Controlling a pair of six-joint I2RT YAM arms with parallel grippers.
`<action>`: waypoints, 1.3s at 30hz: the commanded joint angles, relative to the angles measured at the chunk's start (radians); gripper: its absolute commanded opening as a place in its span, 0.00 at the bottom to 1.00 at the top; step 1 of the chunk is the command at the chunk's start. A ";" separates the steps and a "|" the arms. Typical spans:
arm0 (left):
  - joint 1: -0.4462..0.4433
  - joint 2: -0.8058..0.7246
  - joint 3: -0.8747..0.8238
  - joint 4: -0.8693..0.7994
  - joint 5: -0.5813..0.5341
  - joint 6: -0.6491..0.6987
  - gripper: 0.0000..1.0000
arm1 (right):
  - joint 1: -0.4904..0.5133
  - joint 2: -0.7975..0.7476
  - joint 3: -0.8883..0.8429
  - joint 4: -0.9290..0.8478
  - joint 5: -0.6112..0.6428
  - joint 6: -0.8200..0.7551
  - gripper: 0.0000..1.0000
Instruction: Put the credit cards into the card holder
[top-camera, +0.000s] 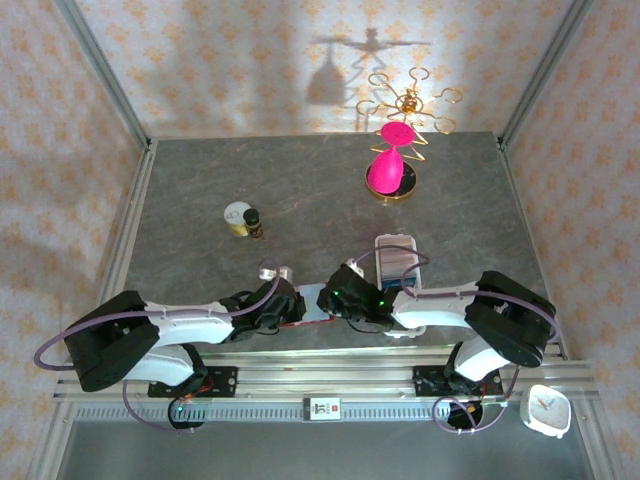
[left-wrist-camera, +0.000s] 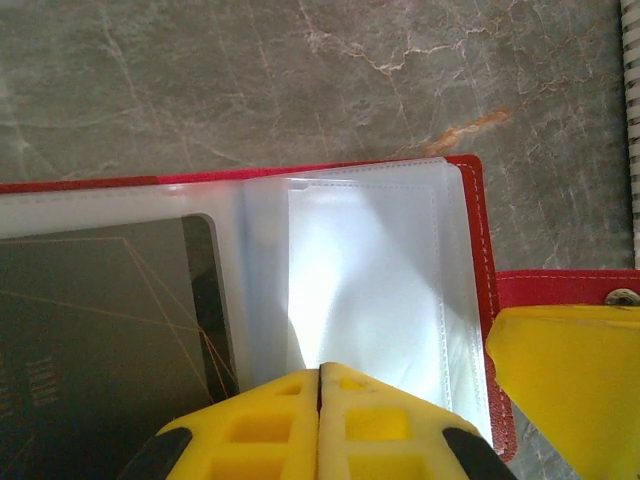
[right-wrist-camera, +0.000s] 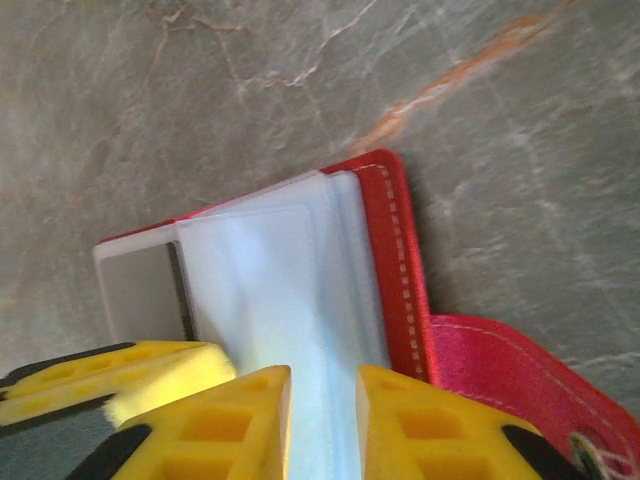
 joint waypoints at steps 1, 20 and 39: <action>-0.007 -0.008 -0.032 -0.027 -0.043 -0.014 0.09 | -0.005 0.013 -0.016 0.067 -0.038 0.018 0.24; -0.007 -0.024 -0.073 -0.002 -0.038 -0.034 0.08 | 0.012 0.068 -0.002 0.084 -0.081 0.020 0.26; -0.005 -0.094 -0.070 0.018 -0.035 -0.036 0.13 | 0.013 0.089 0.031 0.121 -0.128 0.009 0.14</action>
